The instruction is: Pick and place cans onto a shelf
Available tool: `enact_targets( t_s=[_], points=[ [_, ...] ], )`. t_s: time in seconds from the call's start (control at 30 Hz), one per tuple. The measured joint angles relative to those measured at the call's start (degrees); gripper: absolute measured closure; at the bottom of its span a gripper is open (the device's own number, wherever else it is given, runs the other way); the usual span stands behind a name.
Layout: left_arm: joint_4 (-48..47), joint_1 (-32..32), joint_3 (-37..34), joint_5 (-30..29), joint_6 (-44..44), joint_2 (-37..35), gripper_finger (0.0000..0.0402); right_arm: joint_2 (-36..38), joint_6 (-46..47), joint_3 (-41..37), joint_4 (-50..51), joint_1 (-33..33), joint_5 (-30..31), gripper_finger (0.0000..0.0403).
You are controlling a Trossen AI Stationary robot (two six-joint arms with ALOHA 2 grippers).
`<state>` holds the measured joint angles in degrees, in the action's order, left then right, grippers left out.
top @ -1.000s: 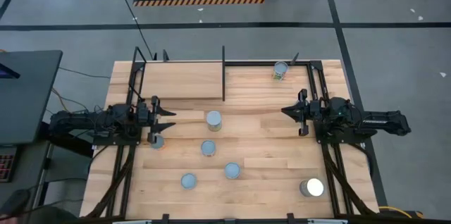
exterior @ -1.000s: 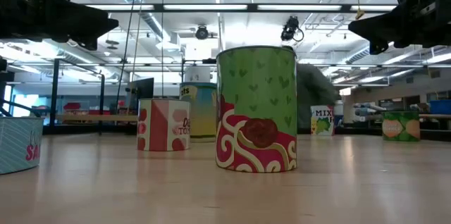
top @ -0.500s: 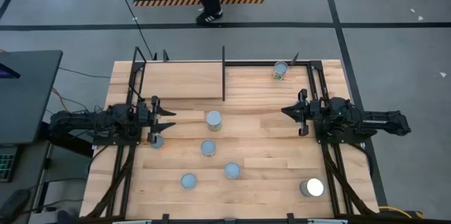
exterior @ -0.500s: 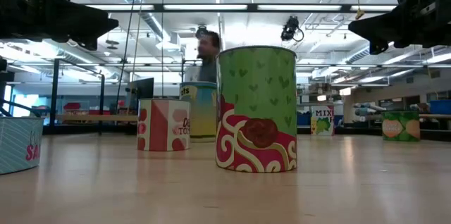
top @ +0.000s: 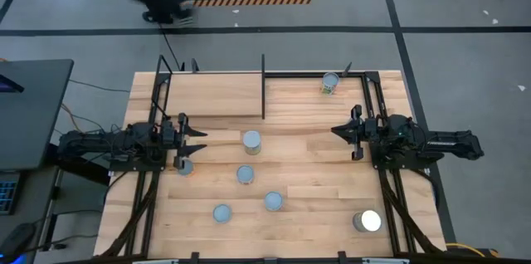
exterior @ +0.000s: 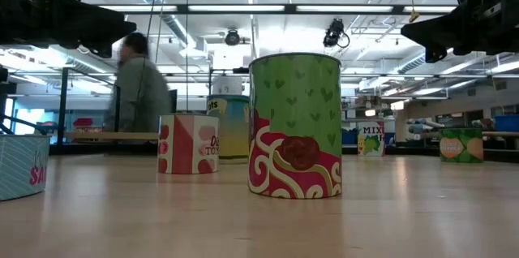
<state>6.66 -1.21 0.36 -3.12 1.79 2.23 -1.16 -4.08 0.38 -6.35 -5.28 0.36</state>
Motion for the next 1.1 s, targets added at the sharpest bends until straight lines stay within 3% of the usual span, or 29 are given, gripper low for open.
enact_targets(
  t_s=[0.7, 0.83, 1.0, 1.1],
  points=[
    [0.4, 0.0, 0.0, 0.0, 0.1, 0.0, 0.023, 0.0, 0.0, 0.0, 0.0, 0.0, 0.0, 0.0368],
    [7.7, 0.0, 0.0, 0.0, -1.9, -0.1, 0.023, 0.0, 0.0, 0.0, 0.0, 0.0, 0.0, 0.0368],
    [13.8, 0.0, 0.0, -0.1, -10.7, 0.0, 0.023, 0.0, 0.0, 0.0, 0.0, 0.0, 0.0, 0.0368],
    [17.1, 0.1, 0.0, -5.6, -7.1, -0.1, 0.023, 0.0, 0.0, 0.0, 0.0, 0.0, 0.0, 0.0368]
  ],
)
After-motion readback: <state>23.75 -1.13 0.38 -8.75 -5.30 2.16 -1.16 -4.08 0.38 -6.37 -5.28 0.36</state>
